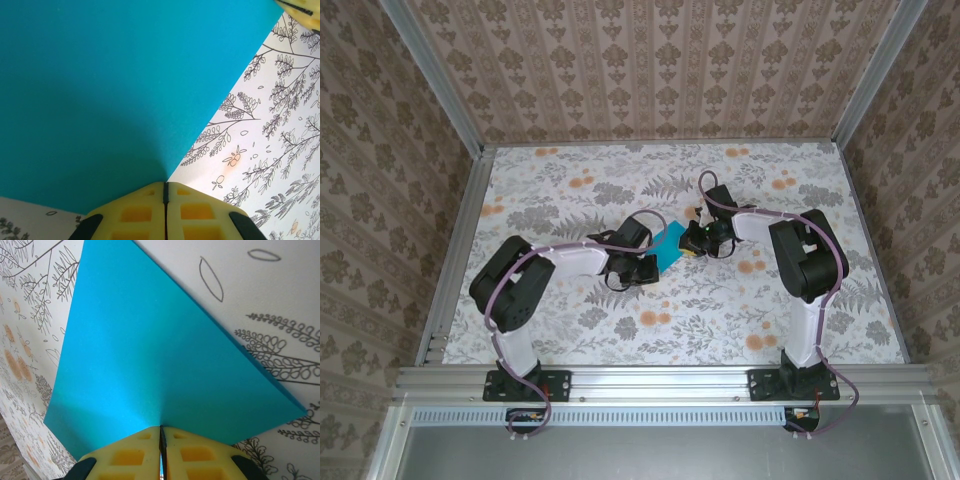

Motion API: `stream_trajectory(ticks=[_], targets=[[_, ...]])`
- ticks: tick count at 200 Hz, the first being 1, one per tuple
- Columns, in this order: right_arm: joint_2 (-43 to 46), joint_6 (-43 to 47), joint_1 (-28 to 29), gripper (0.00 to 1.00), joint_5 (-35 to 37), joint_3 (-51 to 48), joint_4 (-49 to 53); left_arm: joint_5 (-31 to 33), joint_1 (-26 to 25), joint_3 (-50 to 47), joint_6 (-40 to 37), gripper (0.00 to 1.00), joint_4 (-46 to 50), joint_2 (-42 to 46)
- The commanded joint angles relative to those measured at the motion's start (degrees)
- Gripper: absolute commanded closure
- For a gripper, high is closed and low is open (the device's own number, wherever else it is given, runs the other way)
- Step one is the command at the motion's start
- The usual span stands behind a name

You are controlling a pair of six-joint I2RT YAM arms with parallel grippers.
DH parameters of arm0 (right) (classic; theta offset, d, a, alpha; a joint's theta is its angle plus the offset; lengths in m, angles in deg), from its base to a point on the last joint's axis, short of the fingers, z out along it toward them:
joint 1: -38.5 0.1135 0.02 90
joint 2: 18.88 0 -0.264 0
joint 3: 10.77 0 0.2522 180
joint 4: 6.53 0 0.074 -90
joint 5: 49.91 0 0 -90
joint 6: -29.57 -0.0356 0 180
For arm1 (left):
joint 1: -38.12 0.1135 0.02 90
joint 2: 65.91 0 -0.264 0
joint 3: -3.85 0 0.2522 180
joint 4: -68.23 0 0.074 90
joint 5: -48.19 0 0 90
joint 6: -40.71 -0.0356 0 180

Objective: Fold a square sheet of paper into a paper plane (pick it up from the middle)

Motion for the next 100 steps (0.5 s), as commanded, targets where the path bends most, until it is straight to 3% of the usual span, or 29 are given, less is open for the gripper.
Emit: stream_trajectory(ticks=[1,37,69,100], targets=[[-3.3,0.3,-0.3,0.89,6.5,-0.4,4.8,0.8,0.3,-3.2,-1.3,0.92,7.8,1.0],[-3.6,0.7,-0.3,0.89,6.3,0.0,4.9,0.1,1.8,-6.1,-0.1,0.92,5.5,3.5],[-4.1,1.6,-0.3,0.89,6.0,1.1,5.7,-6.5,5.0,-10.0,2.5,0.91,-5.0,8.3],[-4.4,2.0,-0.4,0.89,6.1,1.6,6.1,-8.8,5.7,-7.6,1.9,0.9,-7.5,11.5]])
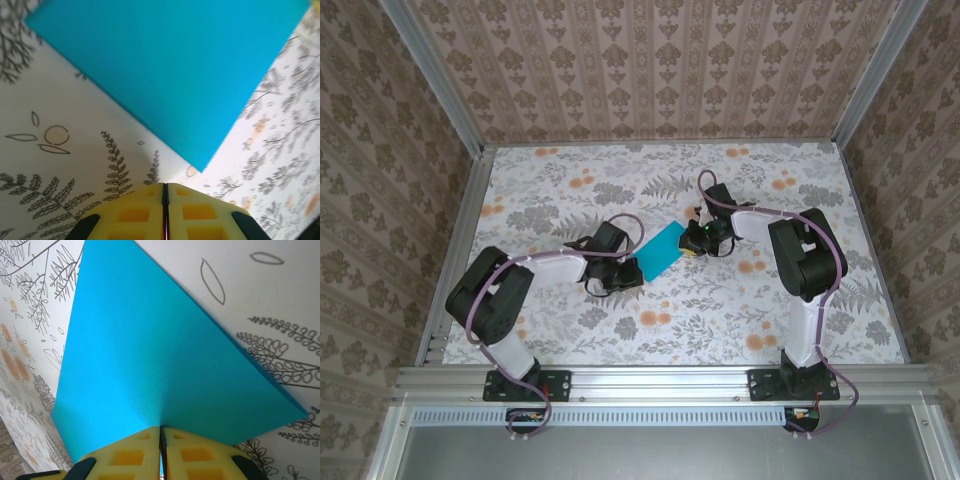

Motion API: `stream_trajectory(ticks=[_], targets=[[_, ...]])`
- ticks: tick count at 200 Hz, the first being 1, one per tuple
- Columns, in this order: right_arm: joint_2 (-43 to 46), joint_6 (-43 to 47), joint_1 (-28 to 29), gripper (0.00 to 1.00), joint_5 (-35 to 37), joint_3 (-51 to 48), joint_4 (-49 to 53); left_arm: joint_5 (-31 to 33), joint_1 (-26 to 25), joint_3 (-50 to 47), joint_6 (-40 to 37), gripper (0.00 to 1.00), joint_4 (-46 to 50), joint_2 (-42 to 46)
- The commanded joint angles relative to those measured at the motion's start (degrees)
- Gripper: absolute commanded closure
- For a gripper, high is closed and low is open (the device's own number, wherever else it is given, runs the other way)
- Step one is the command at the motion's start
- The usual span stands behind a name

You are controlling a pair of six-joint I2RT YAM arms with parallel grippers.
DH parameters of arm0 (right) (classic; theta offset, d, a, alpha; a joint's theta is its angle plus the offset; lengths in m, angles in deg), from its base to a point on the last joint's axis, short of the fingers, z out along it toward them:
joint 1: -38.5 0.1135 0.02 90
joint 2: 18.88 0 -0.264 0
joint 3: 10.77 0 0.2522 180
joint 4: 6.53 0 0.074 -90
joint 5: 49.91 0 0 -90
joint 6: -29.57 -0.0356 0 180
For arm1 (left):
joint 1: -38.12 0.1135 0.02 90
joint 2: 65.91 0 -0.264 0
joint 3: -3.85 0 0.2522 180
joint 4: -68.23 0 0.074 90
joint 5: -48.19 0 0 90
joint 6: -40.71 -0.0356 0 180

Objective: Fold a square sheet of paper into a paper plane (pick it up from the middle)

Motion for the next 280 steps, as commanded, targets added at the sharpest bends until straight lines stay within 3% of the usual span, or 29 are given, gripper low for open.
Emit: stream_trajectory(ticks=[1,108,158,204,280], targets=[[-3.7,1.1,-0.3,0.88,6.1,0.1,4.0,-3.6,0.1,2.0,0.5,0.9,-3.8,3.2],[-4.4,1.4,-0.3,0.88,5.7,0.6,4.2,-0.2,-2.4,17.2,-3.2,0.89,4.7,-12.7],[-4.7,1.7,-0.3,0.88,6.0,1.0,4.7,2.3,-2.5,13.3,-2.7,0.89,6.5,-12.7],[-4.7,1.9,-0.2,0.88,6.3,1.1,5.0,0.4,-3.5,5.8,-1.5,0.89,4.5,-10.1],[-5.4,7.0,0.3,0.88,5.8,5.4,7.8,-1.2,-5.0,4.8,-3.5,0.9,7.9,-6.0]])
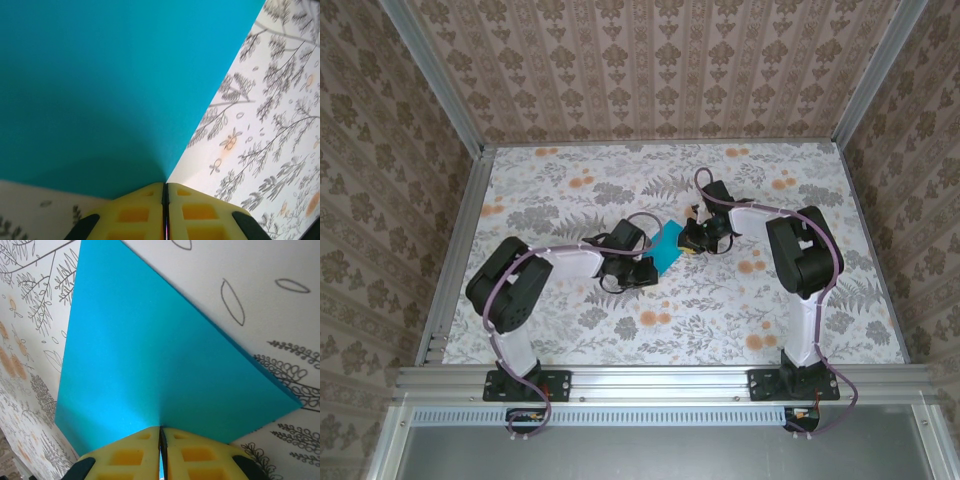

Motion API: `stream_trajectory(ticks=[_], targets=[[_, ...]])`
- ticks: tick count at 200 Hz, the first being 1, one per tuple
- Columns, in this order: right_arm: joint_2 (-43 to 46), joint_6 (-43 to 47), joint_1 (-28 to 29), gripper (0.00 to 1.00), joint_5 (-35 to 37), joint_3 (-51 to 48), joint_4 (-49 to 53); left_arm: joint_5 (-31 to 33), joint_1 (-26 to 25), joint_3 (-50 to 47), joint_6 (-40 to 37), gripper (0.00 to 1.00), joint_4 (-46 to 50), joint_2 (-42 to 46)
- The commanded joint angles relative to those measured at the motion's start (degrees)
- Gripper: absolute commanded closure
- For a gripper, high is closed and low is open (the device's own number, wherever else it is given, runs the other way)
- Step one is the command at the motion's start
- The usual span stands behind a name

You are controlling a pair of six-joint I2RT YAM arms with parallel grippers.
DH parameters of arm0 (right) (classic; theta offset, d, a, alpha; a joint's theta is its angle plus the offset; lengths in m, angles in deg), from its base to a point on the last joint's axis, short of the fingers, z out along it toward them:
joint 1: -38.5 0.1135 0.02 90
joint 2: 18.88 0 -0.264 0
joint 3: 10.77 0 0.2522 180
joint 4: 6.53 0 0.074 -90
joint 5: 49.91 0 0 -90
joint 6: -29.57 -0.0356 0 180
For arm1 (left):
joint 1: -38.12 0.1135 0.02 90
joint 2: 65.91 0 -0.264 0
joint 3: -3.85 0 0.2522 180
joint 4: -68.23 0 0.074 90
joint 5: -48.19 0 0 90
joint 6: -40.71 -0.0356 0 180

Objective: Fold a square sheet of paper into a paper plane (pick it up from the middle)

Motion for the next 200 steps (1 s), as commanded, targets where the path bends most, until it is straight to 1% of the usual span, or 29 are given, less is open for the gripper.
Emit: stream_trajectory(ticks=[1,32,60,72,88,96,113,121,150,179,183,200], targets=[[-3.7,4.0,0.3,0.88,5.8,2.1,4.6,-1.2,-0.7,-1.4,-1.5,0.9,7.5,1.2],[-5.1,8.8,1.3,0.88,5.3,7.4,8.1,-2.4,-0.5,-1.2,-1.0,0.9,6.4,3.0],[-1.1,8.7,1.6,0.83,6.7,8.5,8.2,-1.0,2.2,-1.3,0.7,0.85,5.2,8.8],[1.1,8.0,2.0,0.78,8.4,8.6,8.2,-0.1,4.0,-1.3,0.9,0.84,5.6,11.1],[3.9,6.8,3.2,0.7,10.7,8.4,7.9,1.2,7.3,-1.6,1.1,0.78,6.2,13.4],[4.9,5.9,4.4,0.63,13.3,8.2,7.7,1.8,9.2,-1.9,1.2,0.73,6.3,14.1],[5.5,3.7,6.7,0.56,19.1,8.2,7.9,2.4,12.5,-2.7,1.2,0.66,6.6,15.1],[4.9,2.4,7.7,0.51,22.7,8.5,8.1,2.5,13.9,-3.0,1.1,0.63,6.6,15.3],[1.1,0.1,9.2,0.45,29.4,12.9,11.0,2.2,16.6,-4.0,0.9,0.54,5.6,15.4],[-3.7,0.8,10.6,0.44,32.0,18.8,15.2,2.7,16.7,-5.0,1.2,0.48,5.3,15.4],[-4.3,1.0,10.7,0.44,32.4,19.5,15.7,2.7,18.2,-5.1,1.3,0.48,5.2,15.4],[-6.7,2.4,11.6,0.44,33.4,21.7,16.9,2.7,18.6,-5.6,1.5,0.47,5.3,15.7]])
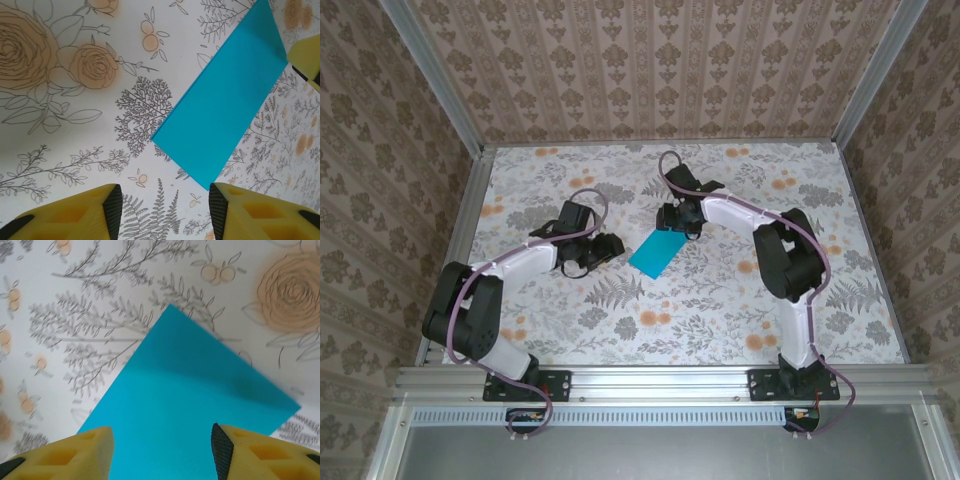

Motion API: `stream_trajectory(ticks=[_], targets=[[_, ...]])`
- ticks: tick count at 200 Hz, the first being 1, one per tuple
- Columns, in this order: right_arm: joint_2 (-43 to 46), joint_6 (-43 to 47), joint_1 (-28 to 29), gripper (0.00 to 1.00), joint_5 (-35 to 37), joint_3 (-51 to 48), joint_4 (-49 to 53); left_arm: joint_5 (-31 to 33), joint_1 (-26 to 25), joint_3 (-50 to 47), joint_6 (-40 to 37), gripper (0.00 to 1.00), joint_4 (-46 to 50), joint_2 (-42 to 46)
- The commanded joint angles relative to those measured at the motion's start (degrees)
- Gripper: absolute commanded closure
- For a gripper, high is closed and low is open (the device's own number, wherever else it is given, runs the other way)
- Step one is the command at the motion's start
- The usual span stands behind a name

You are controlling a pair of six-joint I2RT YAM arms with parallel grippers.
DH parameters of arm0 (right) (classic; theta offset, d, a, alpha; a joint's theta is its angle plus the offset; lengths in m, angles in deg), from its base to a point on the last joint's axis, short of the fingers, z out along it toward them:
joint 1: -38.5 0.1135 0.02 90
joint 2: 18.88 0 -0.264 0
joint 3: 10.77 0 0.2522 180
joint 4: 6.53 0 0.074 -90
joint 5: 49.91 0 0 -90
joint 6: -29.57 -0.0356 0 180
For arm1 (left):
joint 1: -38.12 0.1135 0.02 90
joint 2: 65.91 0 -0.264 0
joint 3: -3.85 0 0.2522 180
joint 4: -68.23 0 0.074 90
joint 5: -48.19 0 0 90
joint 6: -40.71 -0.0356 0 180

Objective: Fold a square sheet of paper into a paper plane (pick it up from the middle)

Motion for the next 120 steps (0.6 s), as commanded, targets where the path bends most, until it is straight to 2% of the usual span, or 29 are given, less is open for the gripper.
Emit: stream_trajectory(ticks=[1,44,91,120], targets=[[-3.8,0.7,1.2,0.44,5.1,3.7,5.4,0.7,1.4,-1.0,0.3,0.47,0.5,1.0],[-7.9,8.4,2.4,0.44,1.7,6.0,7.3,1.3,1.8,-1.5,-0.4,0.45,1.3,1.8],[-11.4,29.6,5.2,0.45,-6.5,8.7,14.7,1.6,1.8,-2.1,-0.4,0.43,1.4,1.8],[-11.0,37.8,5.8,0.45,-9.3,7.8,17.2,1.6,1.8,-2.2,-0.3,0.43,1.4,2.0]])
